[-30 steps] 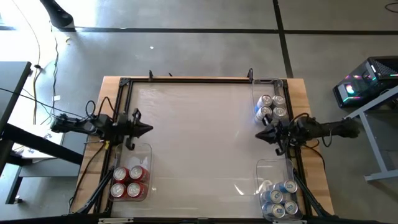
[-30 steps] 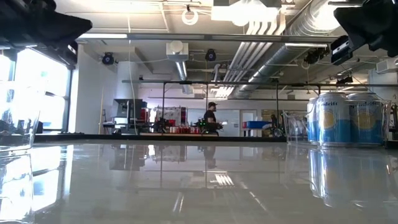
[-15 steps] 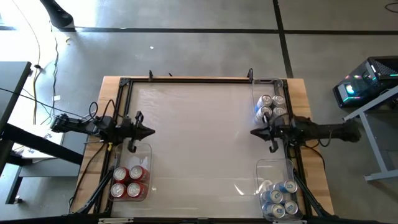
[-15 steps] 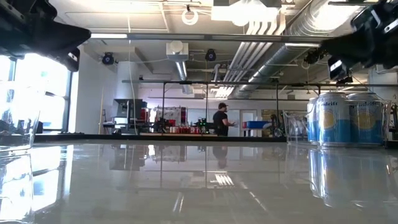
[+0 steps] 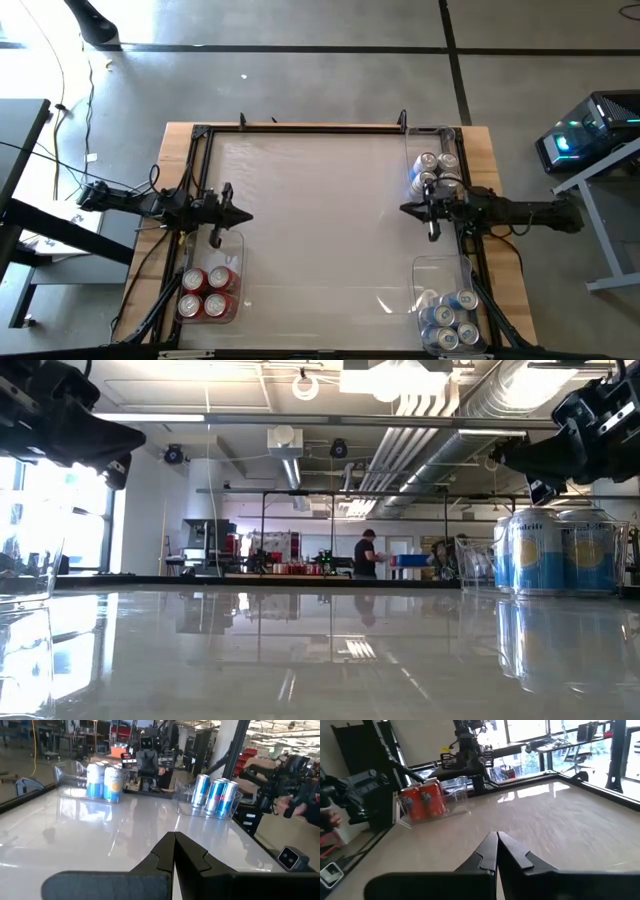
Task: Sort soda cans
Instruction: Return to Home Position
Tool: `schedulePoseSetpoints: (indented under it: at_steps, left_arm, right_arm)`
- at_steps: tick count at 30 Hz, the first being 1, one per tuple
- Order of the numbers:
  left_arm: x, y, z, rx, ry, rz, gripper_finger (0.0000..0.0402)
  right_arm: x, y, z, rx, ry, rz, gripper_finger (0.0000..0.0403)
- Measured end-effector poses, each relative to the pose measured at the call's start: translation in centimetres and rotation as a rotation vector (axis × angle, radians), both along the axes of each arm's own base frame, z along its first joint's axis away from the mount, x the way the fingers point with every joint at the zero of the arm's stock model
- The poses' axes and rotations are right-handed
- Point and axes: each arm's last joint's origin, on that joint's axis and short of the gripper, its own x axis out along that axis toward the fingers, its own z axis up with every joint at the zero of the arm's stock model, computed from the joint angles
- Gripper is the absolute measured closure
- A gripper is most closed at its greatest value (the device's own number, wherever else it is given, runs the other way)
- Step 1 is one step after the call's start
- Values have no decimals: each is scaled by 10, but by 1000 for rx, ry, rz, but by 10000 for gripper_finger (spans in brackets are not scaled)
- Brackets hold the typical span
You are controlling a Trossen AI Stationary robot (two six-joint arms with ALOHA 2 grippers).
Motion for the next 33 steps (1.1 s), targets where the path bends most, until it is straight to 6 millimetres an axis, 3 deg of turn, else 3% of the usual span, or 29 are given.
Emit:
schedulePoseSetpoints:
  at_steps: [33]
  left_arm:
    - [0, 0, -1, -5, 9, 3, 401]
  right_arm:
    - [0, 0, 0, 14, 4, -9, 402]
